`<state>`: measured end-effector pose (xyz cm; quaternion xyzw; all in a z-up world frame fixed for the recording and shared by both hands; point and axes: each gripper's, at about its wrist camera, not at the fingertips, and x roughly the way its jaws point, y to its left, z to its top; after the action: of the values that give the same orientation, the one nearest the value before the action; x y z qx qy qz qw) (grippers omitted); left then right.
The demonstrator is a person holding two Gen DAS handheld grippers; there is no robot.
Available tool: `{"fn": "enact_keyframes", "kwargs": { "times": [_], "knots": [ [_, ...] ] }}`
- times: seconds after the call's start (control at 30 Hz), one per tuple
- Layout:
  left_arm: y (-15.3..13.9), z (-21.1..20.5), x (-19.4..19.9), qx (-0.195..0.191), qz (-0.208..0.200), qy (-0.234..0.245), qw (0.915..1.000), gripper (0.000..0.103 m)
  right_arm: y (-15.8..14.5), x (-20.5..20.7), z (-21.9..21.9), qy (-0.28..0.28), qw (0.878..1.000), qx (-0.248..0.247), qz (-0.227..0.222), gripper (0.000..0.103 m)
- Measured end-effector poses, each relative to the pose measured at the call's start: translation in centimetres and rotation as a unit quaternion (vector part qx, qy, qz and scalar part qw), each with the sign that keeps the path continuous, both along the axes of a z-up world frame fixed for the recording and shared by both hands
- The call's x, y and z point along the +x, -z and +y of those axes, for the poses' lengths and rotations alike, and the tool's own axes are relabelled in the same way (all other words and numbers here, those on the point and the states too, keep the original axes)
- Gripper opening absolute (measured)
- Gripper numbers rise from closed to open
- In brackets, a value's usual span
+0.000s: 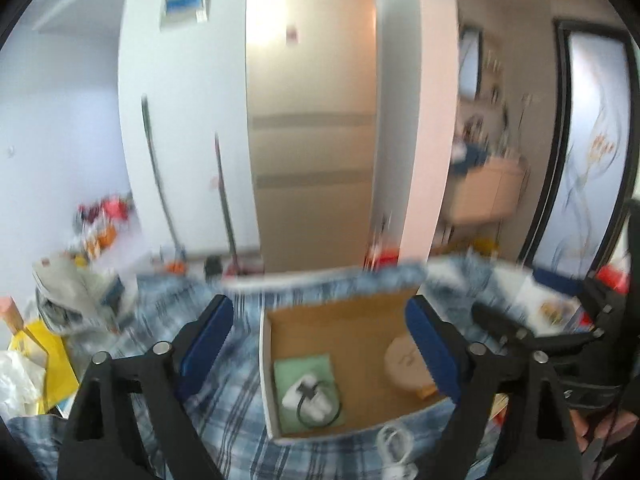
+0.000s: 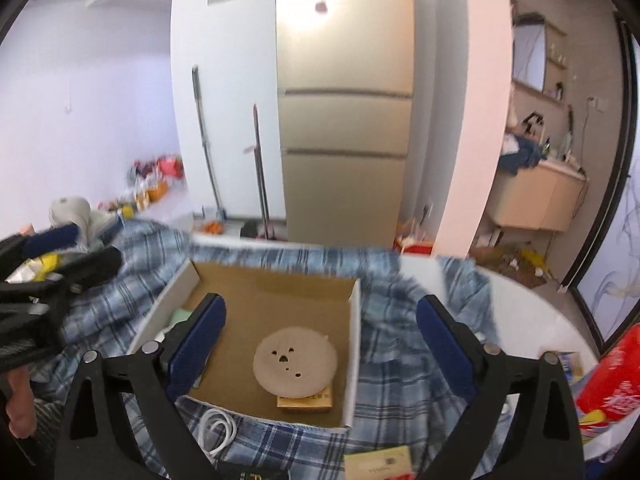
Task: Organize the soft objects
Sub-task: 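Open both tools and withdraw them up from the box, then lower the right tool onto the black Face pack while the left tool approaches the white cable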
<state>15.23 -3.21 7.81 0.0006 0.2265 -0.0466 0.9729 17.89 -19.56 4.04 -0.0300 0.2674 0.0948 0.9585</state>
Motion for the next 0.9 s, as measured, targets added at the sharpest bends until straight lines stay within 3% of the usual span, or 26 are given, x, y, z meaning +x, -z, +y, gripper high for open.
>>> {"fn": "enact_keyframes", "kwargs": {
  "times": [0.1, 0.17, 0.23, 0.33, 0.43, 0.63, 0.9],
  "knots": [
    [-2.4, -0.4, -3.3, 0.004, -0.056, 0.003, 0.9984, 0.090, -2.0, -2.5, -0.5, 0.007, 0.999, 0.008, -0.037, 0.100],
    [-3.3, -0.5, -5.2, 0.003, -0.079, 0.005, 0.9969, 0.092, -3.0, -4.1, -1.2, 0.013, 0.998, 0.022, -0.057, 0.102],
    [-3.8, -0.5, -6.7, 0.004, -0.094, 0.004, 0.9955, 0.103, -3.7, -5.6, -1.6, 0.019, 0.996, 0.034, -0.075, 0.102],
    [-3.9, -0.6, -9.1, 0.009, -0.116, 0.007, 0.9932, 0.103, -4.1, -7.5, -1.9, 0.026, 0.995, 0.038, -0.091, 0.102],
    [-3.4, -0.8, -10.7, 0.018, -0.117, 0.016, 0.9928, 0.103, -3.9, -8.9, -2.2, 0.024, 0.994, 0.041, -0.096, 0.102],
    [-0.9, -0.3, -13.1, -0.001, -0.115, 0.022, 0.9931, 0.103, -2.3, -10.6, -1.5, 0.022, 0.995, 0.035, -0.090, 0.102],
    [3.9, 0.7, -13.1, 0.002, -0.086, 0.020, 0.9961, 0.103, 2.0, -10.7, -0.3, 0.021, 0.998, 0.021, -0.051, 0.102]
  ]
}}
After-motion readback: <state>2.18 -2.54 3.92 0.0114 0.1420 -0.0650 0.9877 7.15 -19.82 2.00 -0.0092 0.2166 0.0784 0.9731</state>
